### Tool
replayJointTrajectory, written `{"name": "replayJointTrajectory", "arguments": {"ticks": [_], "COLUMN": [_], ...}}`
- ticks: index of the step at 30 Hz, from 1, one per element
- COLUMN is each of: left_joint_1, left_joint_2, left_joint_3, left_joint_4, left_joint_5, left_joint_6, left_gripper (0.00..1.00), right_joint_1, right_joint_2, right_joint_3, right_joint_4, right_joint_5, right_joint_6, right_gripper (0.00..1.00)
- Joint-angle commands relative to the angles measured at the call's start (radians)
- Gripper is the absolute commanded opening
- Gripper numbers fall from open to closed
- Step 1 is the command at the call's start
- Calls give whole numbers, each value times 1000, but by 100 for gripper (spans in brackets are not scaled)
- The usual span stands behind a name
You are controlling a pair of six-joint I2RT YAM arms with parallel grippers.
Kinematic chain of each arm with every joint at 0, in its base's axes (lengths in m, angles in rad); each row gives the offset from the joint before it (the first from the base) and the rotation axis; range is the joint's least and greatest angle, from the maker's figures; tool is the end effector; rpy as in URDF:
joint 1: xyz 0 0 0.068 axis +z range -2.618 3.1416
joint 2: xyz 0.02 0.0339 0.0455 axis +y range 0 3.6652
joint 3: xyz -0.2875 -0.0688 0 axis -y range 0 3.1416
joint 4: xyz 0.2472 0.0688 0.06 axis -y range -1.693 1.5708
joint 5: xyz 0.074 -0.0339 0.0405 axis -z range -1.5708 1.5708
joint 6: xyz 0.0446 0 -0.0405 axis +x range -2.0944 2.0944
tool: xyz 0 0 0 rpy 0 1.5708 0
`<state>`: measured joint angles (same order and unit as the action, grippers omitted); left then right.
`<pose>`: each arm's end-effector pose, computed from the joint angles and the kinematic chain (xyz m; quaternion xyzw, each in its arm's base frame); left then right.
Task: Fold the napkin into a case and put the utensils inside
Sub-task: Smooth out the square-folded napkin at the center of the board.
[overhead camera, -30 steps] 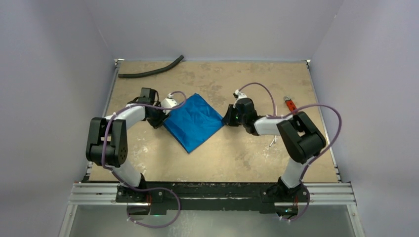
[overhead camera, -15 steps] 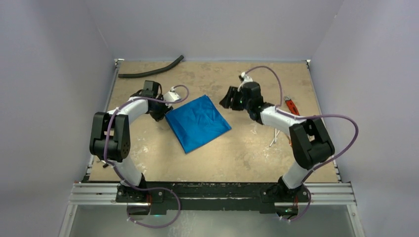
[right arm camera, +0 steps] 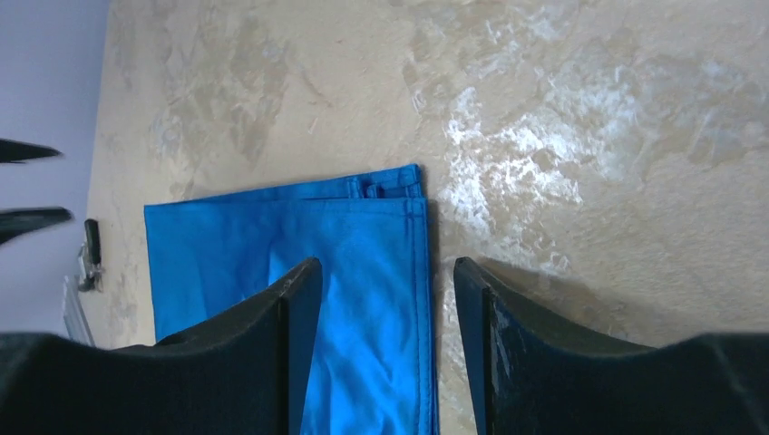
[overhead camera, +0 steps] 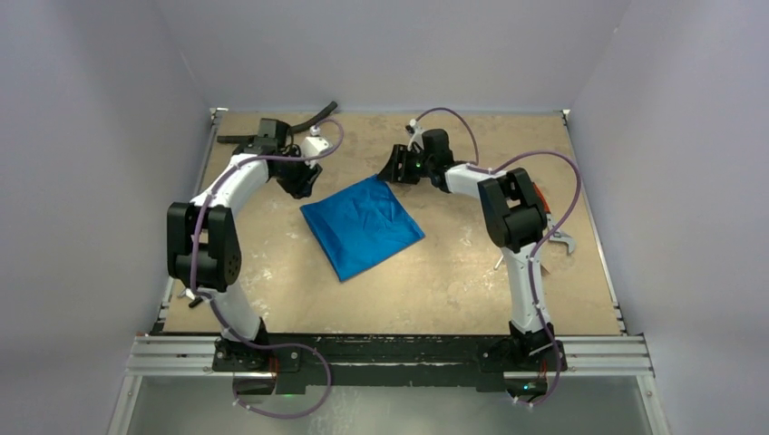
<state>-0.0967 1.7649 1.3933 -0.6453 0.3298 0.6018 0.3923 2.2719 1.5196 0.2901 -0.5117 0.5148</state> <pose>0.3855 -0.0519 0.2629 0.3669 0.8762 -0.0855 0.3006 0.4795 0.2220 0.1577 -0.0826 0.8292 0.4165 0.3634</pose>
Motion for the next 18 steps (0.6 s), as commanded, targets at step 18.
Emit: {"name": "replayJointTrajectory", "arguments": {"ticks": [18], "left_joint_1": [-25], "left_joint_2": [44], "left_joint_3": [-284], "left_joint_4": [225], "left_joint_5": [-120], "left_joint_6": [-39], "left_gripper": [40], "right_joint_1": [4], "right_joint_2": [1], "right_joint_3": [42], "right_joint_4": [17], "right_joint_5": [-150], "right_joint_6": [-6], "right_gripper": [54]}}
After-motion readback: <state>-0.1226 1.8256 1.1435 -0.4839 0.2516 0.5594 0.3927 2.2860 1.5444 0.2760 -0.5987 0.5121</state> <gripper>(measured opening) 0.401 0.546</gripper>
